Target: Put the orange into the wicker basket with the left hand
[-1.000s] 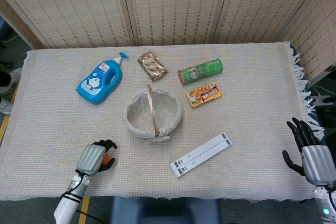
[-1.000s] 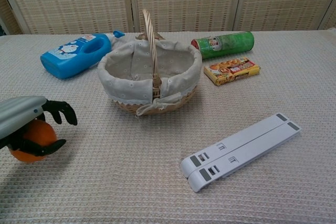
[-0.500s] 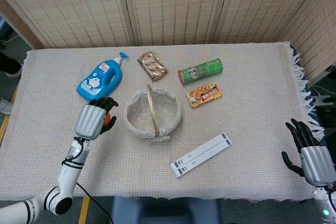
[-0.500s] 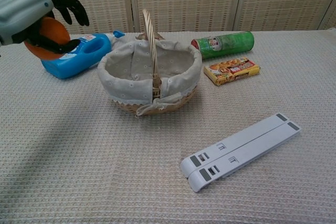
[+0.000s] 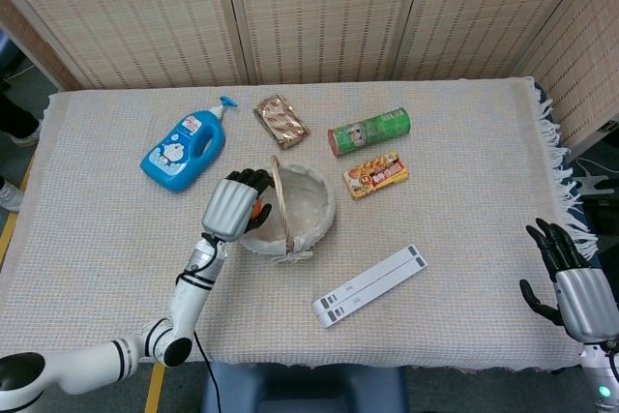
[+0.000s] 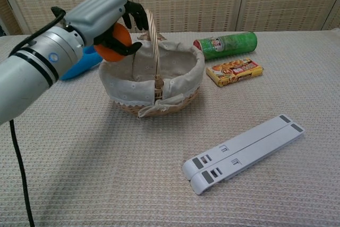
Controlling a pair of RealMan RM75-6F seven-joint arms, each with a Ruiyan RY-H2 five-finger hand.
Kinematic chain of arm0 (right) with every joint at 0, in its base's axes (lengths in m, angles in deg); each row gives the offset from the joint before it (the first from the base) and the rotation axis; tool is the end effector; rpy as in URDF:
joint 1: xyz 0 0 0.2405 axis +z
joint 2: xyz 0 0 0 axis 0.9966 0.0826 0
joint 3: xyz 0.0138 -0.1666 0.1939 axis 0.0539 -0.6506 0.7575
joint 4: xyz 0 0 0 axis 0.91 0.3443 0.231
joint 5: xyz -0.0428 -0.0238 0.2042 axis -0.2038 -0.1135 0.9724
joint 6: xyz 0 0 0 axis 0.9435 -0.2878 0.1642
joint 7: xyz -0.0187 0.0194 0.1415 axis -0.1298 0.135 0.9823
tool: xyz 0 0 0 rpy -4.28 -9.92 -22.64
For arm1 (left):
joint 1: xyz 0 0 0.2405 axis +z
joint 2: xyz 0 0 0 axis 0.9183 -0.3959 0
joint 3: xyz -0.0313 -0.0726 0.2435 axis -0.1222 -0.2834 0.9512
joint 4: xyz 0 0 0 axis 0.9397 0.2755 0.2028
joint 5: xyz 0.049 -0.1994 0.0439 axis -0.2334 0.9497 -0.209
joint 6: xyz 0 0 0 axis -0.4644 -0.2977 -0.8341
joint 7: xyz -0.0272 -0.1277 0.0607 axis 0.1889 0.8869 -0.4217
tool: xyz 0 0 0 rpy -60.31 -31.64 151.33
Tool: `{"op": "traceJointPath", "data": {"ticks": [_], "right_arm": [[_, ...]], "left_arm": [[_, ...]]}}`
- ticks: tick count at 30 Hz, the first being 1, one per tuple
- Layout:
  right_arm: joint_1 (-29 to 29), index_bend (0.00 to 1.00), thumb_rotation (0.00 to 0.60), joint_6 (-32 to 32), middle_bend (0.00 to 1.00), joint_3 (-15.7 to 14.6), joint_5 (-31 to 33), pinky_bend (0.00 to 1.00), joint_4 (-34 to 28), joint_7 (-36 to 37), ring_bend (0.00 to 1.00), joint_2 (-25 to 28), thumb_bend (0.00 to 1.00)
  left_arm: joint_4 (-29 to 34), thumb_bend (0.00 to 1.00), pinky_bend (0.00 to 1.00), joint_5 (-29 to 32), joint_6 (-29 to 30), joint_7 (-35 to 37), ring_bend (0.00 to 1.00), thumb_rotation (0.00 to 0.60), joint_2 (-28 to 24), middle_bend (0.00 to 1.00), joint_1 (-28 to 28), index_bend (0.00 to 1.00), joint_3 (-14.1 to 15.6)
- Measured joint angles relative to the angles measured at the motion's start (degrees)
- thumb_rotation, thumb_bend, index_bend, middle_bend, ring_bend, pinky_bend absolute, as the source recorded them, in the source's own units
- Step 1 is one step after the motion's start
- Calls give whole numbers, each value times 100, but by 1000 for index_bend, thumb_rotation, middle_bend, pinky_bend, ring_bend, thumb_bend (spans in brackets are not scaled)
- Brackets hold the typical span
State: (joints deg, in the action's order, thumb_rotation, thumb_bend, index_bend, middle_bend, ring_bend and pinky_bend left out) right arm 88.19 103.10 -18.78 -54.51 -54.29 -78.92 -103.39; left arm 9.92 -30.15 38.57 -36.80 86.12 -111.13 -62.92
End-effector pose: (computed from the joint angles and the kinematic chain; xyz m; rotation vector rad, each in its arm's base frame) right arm -0.3078 -0.1670 0.1683 1.4135 -0.8968 0.9936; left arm -0.0688 0.3641 -0.0252 -1.6595 -0.6535 -1.2540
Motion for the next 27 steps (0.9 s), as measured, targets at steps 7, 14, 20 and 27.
{"op": "traceJointPath", "data": {"ticks": [7, 14, 20, 27], "right_arm": [[28, 55, 600, -72, 0, -11, 23, 347, -29, 64, 0, 56, 302], [25, 59, 600, -64, 0, -29, 5, 347, -23, 86, 0, 67, 302], [31, 63, 600, -87, 0, -39, 8, 347, -27, 43, 0, 58, 302], [50, 68, 600, -148, 0, -51, 29, 347, -36, -17, 0, 50, 302]], "left_arm": [[-280, 391, 754, 227, 131, -140, 331, 600, 516, 290, -381, 329, -131], [-47, 383, 384, 356, 16, -264, 72, 600, 371, 8, -423, 9, -5], [77, 382, 212, 540, -82, -392, 0, 600, 186, 0, -406, 0, 68], [53, 386, 174, 605, 36, -674, 0, 600, 76, 0, -380, 0, 185]]}}
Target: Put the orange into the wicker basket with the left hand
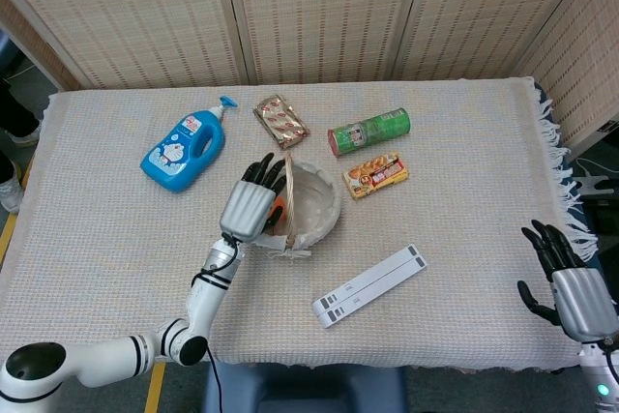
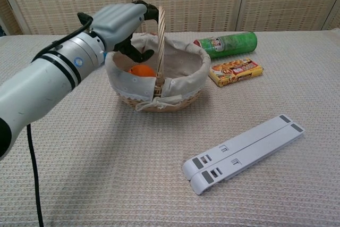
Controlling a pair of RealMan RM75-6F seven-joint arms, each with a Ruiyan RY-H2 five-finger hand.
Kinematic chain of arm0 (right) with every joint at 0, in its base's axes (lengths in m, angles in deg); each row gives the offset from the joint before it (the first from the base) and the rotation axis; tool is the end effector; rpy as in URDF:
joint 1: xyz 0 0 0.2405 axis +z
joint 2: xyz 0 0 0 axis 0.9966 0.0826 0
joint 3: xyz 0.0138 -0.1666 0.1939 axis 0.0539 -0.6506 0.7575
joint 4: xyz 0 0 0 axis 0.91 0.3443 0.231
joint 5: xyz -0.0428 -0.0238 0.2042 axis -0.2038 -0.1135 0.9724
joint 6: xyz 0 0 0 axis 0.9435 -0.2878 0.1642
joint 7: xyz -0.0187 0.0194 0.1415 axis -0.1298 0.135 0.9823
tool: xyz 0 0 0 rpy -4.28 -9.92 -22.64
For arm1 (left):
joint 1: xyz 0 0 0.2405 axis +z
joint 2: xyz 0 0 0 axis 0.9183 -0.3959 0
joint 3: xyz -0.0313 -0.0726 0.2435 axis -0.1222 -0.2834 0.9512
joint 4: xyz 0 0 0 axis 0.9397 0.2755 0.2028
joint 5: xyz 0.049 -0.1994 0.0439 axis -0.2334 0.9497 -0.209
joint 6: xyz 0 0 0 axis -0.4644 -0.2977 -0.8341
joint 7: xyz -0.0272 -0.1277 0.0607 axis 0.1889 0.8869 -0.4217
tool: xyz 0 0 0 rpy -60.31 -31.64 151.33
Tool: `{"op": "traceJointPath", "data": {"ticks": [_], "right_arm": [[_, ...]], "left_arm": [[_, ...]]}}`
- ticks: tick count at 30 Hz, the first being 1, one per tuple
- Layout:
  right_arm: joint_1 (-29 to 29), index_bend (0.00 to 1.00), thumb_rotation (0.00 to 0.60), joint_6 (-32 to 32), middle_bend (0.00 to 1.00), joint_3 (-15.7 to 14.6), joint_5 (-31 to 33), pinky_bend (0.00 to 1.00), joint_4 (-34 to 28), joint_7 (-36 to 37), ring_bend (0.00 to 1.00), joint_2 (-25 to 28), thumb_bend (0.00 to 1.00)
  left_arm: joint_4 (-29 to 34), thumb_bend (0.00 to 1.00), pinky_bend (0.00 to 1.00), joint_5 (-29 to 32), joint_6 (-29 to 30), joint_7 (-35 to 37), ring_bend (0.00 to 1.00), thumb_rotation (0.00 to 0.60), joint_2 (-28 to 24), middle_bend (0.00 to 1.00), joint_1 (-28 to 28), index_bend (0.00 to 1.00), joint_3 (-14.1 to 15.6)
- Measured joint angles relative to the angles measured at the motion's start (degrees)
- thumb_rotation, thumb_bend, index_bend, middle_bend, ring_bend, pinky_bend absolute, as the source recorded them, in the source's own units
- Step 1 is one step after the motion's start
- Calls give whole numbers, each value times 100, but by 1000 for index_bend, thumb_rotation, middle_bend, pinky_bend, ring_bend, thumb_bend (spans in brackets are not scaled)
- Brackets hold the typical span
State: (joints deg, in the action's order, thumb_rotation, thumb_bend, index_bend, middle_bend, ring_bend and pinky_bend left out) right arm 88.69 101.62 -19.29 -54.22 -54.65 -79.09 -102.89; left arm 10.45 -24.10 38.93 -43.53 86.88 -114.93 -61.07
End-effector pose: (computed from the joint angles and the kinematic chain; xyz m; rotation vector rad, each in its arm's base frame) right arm -0.3087 -0.1679 0.1663 1.4338 -0.9156 0.9700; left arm -0.0560 0.3648 -0.0364 -1.6971 -0.6166 -1.1696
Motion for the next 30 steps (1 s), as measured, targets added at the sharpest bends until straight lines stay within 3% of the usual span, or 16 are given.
{"op": "traceJointPath", "data": {"ticks": [7, 10, 15, 18, 21, 26, 30], "right_arm": [[15, 72, 600, -53, 0, -21, 5, 347, -18, -21, 0, 13, 302], [25, 72, 600, -87, 0, -32, 9, 347, -30, -39, 0, 18, 302], [34, 74, 600, -109, 0, -46, 5, 347, -51, -96, 0, 9, 302], [41, 76, 600, -108, 0, -43, -1, 347, -43, -127, 0, -13, 302], [55, 77, 600, -126, 0, -41, -1, 347, -35, -145, 0, -28, 302], [85, 78, 600, -170, 0, -47, -10, 347, -27, -172, 0, -40, 302], [96, 80, 600, -187, 0, -55, -19, 347, -11, -194, 0, -59, 302]], "left_arm": [[-281, 436, 181, -167, 491, -229, 8, 600, -168, 11, 132, 31, 80], [-425, 513, 252, -159, 655, -215, 99, 600, -383, 101, 323, 166, 101], [-741, 679, 443, 41, 776, 109, 302, 600, -704, 345, 747, 520, 141], [-1035, 748, 544, 119, 836, 408, 408, 600, -793, 471, 998, 666, 207], [-1314, 797, 620, 160, 926, 774, 484, 600, -859, 562, 1281, 752, 309], [-1387, 818, 660, 15, 1239, 1480, 512, 600, -1049, 599, 1846, 783, 654], [-940, 801, 666, -367, 1663, 2073, 513, 600, -1454, 598, 2508, 769, 1185]]}}
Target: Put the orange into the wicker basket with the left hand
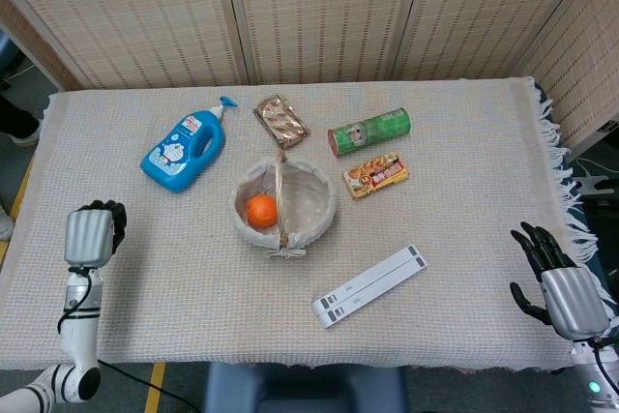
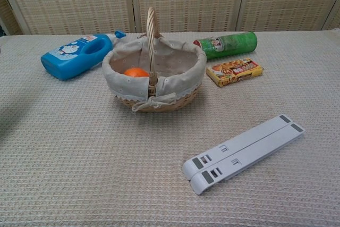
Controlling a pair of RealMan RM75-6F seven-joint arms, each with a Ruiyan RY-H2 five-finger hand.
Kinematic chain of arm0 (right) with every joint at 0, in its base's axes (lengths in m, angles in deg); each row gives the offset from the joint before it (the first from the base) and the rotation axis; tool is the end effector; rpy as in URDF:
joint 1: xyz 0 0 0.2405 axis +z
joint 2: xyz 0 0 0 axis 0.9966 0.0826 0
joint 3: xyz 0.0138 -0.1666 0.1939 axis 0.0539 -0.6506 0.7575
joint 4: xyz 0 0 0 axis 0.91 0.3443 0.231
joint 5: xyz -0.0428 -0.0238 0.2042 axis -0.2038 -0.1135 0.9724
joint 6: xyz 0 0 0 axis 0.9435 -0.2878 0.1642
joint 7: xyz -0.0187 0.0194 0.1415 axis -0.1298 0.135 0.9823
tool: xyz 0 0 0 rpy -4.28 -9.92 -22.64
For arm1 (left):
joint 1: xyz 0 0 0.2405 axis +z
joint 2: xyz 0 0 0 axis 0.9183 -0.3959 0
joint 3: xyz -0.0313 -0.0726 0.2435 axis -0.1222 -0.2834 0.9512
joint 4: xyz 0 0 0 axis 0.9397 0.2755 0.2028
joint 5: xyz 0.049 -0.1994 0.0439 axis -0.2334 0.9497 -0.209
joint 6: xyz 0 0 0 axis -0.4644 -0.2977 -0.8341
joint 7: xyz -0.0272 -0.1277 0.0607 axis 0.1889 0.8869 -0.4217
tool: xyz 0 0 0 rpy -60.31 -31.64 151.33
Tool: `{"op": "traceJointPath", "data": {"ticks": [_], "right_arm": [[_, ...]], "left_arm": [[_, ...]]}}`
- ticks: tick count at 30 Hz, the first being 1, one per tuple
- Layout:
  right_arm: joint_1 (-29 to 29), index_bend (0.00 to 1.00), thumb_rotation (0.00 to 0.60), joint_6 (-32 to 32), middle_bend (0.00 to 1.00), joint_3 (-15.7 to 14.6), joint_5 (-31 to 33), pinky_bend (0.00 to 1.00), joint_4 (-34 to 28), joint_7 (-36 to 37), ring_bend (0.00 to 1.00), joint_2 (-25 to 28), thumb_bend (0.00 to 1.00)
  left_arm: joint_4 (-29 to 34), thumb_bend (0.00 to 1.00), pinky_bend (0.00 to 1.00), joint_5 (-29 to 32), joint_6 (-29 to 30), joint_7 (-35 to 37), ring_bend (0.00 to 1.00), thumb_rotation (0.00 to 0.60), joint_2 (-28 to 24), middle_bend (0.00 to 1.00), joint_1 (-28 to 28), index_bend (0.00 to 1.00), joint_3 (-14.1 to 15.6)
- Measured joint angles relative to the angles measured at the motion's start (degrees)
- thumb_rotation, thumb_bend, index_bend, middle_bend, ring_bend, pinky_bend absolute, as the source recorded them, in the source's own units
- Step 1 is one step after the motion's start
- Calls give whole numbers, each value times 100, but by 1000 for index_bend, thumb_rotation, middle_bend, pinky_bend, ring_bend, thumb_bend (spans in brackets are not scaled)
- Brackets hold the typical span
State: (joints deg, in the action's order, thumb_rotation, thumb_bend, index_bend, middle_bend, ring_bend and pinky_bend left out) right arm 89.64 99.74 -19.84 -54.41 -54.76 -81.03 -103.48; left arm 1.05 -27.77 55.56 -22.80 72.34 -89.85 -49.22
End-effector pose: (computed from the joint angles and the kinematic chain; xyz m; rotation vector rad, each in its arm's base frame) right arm -0.3072 -0.1707 0.1571 1.4764 -0.9180 0.9391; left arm -0.2908 0.3019 0.0702 -1.3437 -0.6590 -0.9125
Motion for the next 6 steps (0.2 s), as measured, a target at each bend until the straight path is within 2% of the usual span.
{"op": "traceJointPath", "data": {"ticks": [2, 3, 6], "right_arm": [[7, 81, 600, -26, 0, -11, -1, 347, 5, -37, 0, -11, 302], [11, 81, 600, -40, 0, -16, -1, 347, 7, -62, 0, -18, 302], [28, 81, 600, -114, 0, -46, 1, 347, 8, -174, 0, -46, 302]], "left_arm": [[271, 775, 660, -236, 219, 288, 509, 600, -229, 589, 293, 722, 288], [442, 753, 639, -387, 374, 484, 501, 600, -379, 572, 481, 680, 470], [716, 669, 556, -716, 693, 881, 464, 600, -707, 513, 842, 593, 774]]}}
